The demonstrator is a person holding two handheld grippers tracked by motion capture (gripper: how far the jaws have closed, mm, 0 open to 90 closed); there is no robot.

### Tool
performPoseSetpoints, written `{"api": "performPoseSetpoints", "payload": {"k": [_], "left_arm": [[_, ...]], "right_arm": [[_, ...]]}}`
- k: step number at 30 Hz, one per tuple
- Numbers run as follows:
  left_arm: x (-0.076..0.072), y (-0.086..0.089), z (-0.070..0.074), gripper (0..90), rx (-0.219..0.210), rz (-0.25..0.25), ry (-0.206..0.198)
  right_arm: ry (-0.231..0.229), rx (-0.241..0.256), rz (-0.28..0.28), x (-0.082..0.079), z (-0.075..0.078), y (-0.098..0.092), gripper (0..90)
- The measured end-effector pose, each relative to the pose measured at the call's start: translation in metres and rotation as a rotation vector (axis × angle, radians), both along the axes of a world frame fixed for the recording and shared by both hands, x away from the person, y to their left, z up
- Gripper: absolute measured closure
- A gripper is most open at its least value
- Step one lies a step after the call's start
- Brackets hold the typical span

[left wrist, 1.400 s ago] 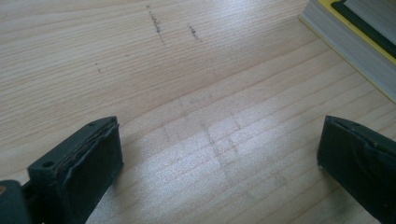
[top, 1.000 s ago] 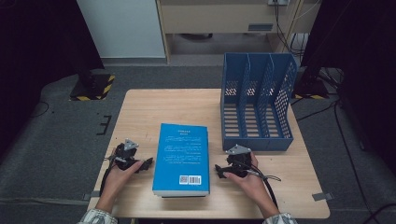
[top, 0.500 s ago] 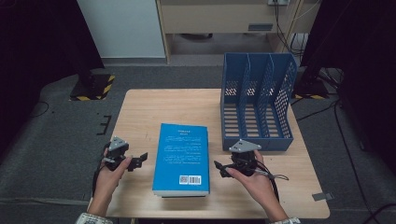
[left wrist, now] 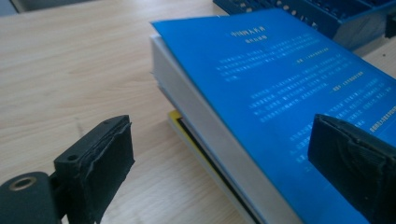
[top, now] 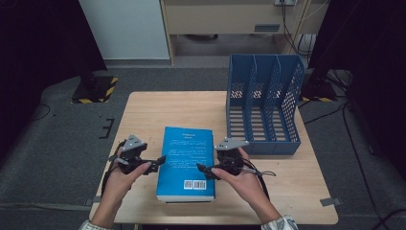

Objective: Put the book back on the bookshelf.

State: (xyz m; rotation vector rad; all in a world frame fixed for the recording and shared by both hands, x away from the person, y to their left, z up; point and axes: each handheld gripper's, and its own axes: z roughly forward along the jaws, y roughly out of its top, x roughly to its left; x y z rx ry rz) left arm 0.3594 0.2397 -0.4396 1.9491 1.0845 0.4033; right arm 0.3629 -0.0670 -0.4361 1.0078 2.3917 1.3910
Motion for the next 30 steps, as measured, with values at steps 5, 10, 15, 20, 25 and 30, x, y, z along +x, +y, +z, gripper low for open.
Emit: {"api": "performPoseSetpoints", "payload": {"k": [5,10,15,20,25,30], "left_arm": [[0.002,-0.012,-0.006,12.4,0.011,-0.017,0.022],[0.005,-0.019,-0.008,16.6,-0.012,-0.053,0.049],[0.005,-0.022,-0.007,21.3,0.01,-0.064,0.046],[0.009,-0.024,-0.005,20.8,0.028,-0.072,0.062],[0.011,-0.023,-0.007,19.1,0.011,-0.079,0.068],[0.012,-0.025,-0.008,19.6,0.006,-0.07,0.058]], "right_arm": [[0.03,-0.022,0.013,0.005,-0.005,0.006,4.9],[0.05,-0.048,0.013,0.009,-0.013,0.008,4.6],[0.082,-0.063,0.019,0.013,-0.021,0.011,1.5],[0.126,-0.045,-0.007,0.019,-0.024,0.011,0.1],[0.241,0.028,-0.015,0.027,-0.032,0.007,0.0],[0.264,0.032,-0.014,0.031,-0.032,0.007,0.0]]}}
